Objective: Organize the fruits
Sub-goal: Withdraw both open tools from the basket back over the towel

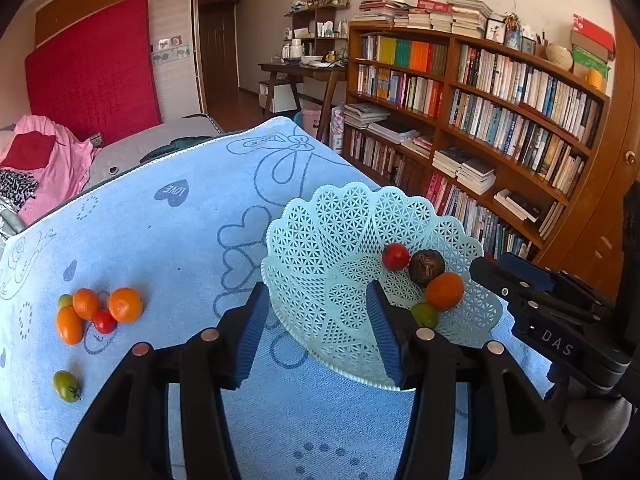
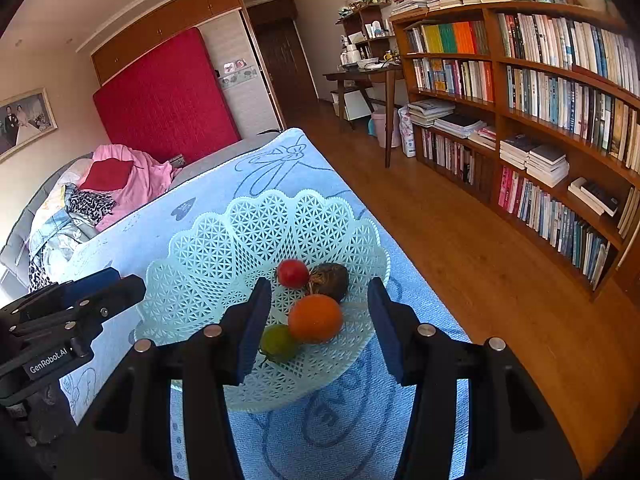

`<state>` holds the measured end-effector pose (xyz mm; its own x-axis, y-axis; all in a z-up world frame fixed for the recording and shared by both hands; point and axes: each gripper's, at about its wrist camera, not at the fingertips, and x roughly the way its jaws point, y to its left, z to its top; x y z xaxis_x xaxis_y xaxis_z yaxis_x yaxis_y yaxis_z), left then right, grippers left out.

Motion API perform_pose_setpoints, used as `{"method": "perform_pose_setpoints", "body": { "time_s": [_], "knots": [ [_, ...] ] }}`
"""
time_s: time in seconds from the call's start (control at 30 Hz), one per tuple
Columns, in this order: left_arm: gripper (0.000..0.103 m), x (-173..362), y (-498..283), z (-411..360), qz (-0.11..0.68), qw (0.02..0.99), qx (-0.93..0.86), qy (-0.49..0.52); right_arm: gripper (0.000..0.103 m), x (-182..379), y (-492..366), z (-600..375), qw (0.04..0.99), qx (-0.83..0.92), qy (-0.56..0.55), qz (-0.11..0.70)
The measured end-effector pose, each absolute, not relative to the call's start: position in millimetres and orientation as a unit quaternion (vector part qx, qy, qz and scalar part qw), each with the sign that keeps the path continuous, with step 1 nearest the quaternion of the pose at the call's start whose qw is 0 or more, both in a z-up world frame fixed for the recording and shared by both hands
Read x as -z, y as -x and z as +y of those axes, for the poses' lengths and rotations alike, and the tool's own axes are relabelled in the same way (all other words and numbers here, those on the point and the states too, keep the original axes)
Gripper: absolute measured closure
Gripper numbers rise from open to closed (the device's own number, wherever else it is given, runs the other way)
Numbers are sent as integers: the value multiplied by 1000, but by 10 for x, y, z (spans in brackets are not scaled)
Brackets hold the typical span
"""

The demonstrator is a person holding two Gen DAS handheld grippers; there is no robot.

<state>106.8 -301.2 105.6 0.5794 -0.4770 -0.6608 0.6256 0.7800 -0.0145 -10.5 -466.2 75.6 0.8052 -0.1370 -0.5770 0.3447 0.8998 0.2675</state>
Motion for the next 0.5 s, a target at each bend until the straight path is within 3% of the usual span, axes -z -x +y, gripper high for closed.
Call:
{"method": "perform_pose_setpoints", "body": {
  "time_s": [0.17, 0.23, 0.3, 0.4, 0.5],
  "knots": [
    [27, -1086, -1082, -2918, 333, 889, 296, -105, 51, -776, 110, -4618, 933, 128, -182, 282],
    [20, -1105, -1084, -2872, 331, 893, 287, -102, 42, -786, 122, -4609, 934, 129, -182, 278],
    [14, -1123, -1094, -2820, 330, 897, 279, -98, 40, -816, 137, -4593, 936, 127, -182, 273],
    [13, -1159, -1105, -2726, 323, 904, 263, -94, 39, -864, 163, -4571, 939, 119, -186, 263],
    [12, -1210, -1107, -2610, 314, 912, 249, -89, 32, -918, 206, -4531, 943, 112, -189, 249]
  ]
}}
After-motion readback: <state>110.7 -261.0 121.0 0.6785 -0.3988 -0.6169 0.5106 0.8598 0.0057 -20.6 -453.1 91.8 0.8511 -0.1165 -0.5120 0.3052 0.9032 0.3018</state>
